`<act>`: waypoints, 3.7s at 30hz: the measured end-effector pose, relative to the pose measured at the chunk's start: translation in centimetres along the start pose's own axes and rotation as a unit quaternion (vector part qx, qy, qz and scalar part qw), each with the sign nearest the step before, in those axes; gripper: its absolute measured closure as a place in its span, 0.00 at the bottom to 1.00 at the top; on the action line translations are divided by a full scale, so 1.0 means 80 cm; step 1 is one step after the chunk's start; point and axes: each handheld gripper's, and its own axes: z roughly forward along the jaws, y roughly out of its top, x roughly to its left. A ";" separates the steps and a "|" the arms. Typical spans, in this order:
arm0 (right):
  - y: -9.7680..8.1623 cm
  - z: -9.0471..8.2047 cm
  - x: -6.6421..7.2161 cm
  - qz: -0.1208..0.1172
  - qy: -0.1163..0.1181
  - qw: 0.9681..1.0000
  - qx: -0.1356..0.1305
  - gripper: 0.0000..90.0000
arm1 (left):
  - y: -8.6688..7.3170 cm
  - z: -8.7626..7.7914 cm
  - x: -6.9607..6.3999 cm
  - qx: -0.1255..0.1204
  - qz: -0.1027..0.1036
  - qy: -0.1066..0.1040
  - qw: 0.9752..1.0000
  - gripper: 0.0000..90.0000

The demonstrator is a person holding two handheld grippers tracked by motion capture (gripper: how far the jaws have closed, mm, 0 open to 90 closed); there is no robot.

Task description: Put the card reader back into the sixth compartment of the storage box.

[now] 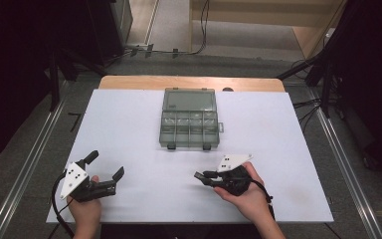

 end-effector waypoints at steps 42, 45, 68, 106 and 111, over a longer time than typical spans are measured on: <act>0.041 0.003 -0.023 -0.003 -0.024 1.000 -0.003 0.79 | 0.000 0.000 0.000 0.000 0.000 0.000 1.000 0.00; 0.044 0.003 -0.024 -0.003 -0.026 1.000 -0.003 0.79 | 0.000 0.000 0.000 0.001 0.001 -0.001 1.000 0.00; 0.064 0.009 -0.042 -0.001 -0.034 0.999 -0.002 0.79 | 0.000 0.000 0.000 0.001 0.001 -0.002 1.000 0.00; 0.101 0.033 -0.068 0.004 -0.045 0.999 0.000 0.79 | 0.000 0.000 0.000 0.000 0.000 -0.003 1.000 0.00; 0.109 0.038 -0.069 0.009 -0.044 0.999 -0.002 0.79 | 0.000 0.000 0.001 0.000 -0.001 -0.003 1.000 0.00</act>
